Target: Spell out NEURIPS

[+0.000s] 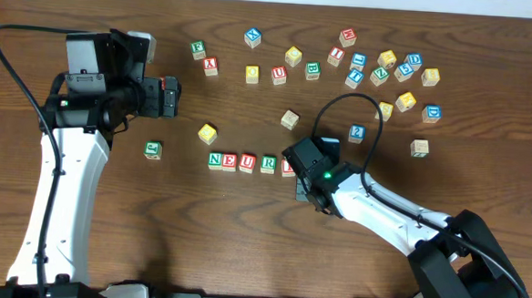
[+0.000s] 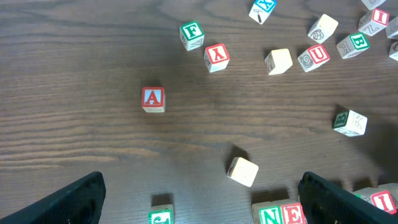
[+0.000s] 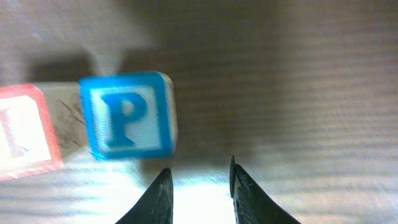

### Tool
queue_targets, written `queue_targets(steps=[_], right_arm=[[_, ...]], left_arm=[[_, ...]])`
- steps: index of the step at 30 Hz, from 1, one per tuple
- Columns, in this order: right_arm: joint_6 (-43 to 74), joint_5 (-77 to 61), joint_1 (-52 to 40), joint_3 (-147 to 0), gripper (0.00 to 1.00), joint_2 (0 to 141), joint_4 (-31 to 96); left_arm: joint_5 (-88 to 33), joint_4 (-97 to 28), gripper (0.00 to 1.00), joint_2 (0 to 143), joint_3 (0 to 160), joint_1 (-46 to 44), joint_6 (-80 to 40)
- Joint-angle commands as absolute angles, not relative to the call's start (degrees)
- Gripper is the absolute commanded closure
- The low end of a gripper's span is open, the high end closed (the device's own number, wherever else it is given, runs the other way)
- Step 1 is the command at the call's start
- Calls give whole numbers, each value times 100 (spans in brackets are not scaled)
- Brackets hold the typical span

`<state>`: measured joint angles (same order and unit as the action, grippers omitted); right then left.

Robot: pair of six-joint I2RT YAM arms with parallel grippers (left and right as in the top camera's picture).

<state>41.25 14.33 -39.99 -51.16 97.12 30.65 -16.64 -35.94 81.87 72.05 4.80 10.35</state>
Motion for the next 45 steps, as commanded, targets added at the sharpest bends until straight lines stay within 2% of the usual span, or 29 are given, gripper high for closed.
queue_targets(steps=[1, 6, 14, 24, 29, 31, 33, 39, 45], right_arm=[[4248, 1424, -4040, -5153, 75, 9743, 3212], [4423, 1546, -4038, -5153, 76, 9741, 3454], [4394, 2032, -3870, -5275, 73, 9738, 3671], [3452, 2324, -3411, -6486, 71, 9738, 3966], [2941, 2324, -3194, -7201, 66, 9738, 3968], [2731, 2316, -3074, -7509, 56, 9738, 3968], [2622, 2292, -2985, -7651, 53, 9738, 3968], [2075, 1839, -2633, -7802, 47, 9738, 3948], [1638, 1205, -2104, -7813, 46, 9738, 3948]], left_arm=[[-1734, -3599, 2, 8165, 7336, 497, 1026], [-1734, -3599, 2, 8165, 7336, 497, 1026], [-1734, -3599, 2, 8165, 7336, 497, 1026], [-1734, -3599, 2, 8165, 7336, 497, 1026], [-1734, -3599, 2, 8165, 7336, 497, 1026], [-1734, -3599, 2, 8165, 7336, 497, 1026], [-1734, -3599, 2, 8165, 7336, 497, 1026], [-1734, -3599, 2, 8165, 7336, 497, 1026], [-1734, -3599, 2, 8165, 7336, 497, 1026]])
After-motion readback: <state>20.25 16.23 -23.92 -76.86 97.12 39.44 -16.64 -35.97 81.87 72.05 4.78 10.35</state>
